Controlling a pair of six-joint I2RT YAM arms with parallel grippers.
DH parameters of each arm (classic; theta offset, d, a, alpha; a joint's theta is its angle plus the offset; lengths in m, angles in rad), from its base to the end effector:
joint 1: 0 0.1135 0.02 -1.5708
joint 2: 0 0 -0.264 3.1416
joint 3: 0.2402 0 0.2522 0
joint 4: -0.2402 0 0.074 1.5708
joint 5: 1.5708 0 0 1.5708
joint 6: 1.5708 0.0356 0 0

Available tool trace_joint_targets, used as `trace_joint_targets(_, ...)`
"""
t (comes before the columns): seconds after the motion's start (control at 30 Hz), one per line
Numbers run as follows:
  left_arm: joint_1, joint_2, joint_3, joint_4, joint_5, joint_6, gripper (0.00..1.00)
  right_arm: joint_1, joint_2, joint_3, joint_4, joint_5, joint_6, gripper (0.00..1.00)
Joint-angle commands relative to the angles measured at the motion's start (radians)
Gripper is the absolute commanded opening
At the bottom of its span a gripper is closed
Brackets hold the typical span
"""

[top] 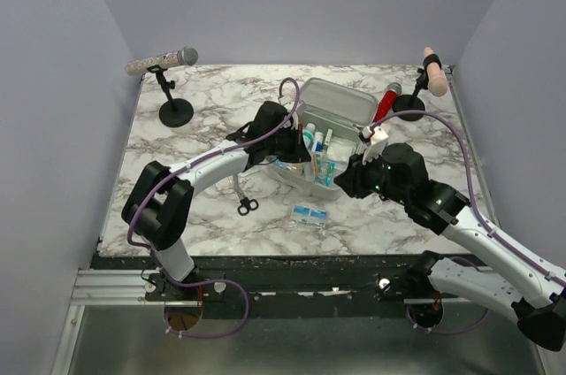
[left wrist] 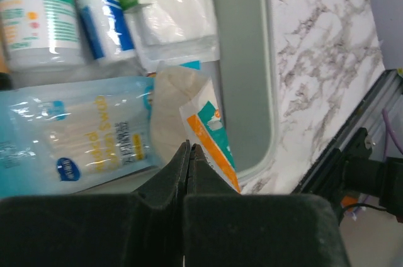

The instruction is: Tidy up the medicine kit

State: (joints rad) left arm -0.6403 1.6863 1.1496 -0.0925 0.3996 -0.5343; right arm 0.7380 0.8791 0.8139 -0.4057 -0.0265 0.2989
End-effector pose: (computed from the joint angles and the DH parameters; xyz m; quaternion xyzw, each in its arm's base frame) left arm 0.2948 -0.2369 0.2392 0.1362 0.8675 -0.3936 0.2721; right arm 0.1456 0.1337 0.3110 -0.1924 0.8305 0.2688 0.4483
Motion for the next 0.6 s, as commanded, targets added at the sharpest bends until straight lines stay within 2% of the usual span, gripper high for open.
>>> trace_joint_targets(0.0, 0.059, -0.030, -0.021, -0.073, -0.091, 0.049, 0.00, 0.001, -0.005, -0.018, 0.002, 0.013, 0.011, 0.35)
trace_joint_targets(0.33, 0.083, 0.024, 0.101, -0.256, -0.243, 0.227, 0.01, 0.001, 0.012, -0.025, 0.018, -0.003, 0.009, 0.35)
trace_joint_targets(0.37, 0.085, 0.015, 0.101, -0.253, -0.248, 0.230, 0.08, 0.001, 0.009, -0.027, 0.015, -0.001, 0.008, 0.35)
trace_joint_targets(0.43, 0.093, -0.016, 0.095, -0.239, -0.268, 0.224, 0.30, 0.001, 0.000, -0.032, 0.018, 0.005, 0.009, 0.35)
trace_joint_targets(0.47, 0.096, -0.036, 0.096, -0.234, -0.287, 0.223, 0.38, 0.001, 0.000, -0.032, 0.018, 0.008, 0.009, 0.35)
trace_joint_targets(0.57, 0.105, -0.083, 0.117, -0.237, -0.338, 0.232, 0.49, 0.000, 0.006, -0.028, 0.016, 0.005, 0.006, 0.35)
